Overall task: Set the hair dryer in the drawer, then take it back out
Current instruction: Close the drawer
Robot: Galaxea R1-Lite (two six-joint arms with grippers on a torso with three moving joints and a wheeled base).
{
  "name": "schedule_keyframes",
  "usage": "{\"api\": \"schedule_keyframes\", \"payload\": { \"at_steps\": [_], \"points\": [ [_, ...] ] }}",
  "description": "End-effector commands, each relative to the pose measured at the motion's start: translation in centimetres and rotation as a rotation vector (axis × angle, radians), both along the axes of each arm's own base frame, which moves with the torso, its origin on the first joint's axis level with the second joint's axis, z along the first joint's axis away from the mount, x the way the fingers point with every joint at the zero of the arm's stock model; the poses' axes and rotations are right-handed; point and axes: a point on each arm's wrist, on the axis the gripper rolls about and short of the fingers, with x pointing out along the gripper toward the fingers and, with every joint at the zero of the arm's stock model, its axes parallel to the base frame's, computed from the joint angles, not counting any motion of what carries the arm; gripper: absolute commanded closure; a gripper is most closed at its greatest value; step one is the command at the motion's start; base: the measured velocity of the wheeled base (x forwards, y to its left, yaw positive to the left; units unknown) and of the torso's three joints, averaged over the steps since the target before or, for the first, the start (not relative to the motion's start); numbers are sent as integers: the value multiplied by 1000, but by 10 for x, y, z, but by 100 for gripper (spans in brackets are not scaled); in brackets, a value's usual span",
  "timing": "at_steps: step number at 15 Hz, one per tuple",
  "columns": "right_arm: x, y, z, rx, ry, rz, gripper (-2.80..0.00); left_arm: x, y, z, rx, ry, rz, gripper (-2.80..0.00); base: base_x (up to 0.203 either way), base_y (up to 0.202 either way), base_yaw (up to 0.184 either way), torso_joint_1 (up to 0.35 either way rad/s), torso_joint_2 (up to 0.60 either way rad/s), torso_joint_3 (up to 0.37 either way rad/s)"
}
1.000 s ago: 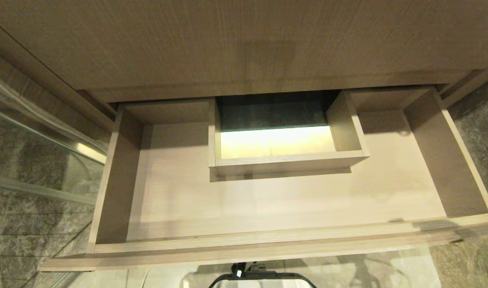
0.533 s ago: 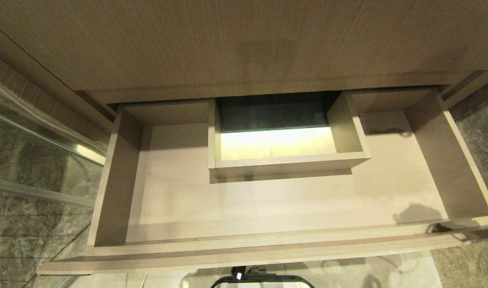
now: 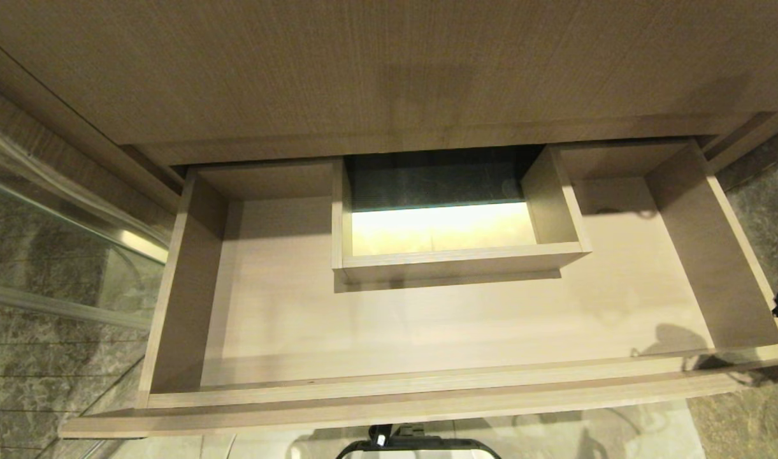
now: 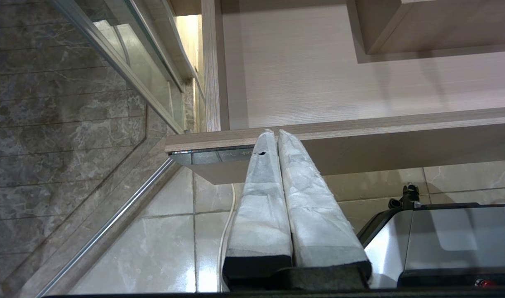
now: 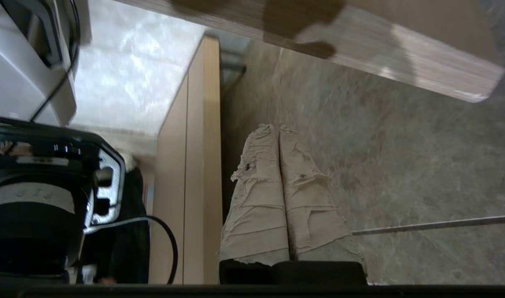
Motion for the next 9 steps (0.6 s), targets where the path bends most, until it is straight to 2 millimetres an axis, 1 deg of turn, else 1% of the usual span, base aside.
{"api": "schedule_keyframes", "payload": {
  "at_steps": [1, 6, 9],
  "points": [
    [8, -5, -8, 2, 47, -4, 0, 0, 0, 0, -1, 1, 0, 0, 0, 0, 0, 0, 0, 0],
    [37, -17, -19, 16, 73, -4, 0, 0, 0, 0, 0, 0, 1, 0, 0, 0, 0, 0, 0, 0],
    [50, -22, -18, 12, 60, -4, 0, 0, 0, 0, 0, 0, 1, 0, 0, 0, 0, 0, 0, 0]
  ]
}}
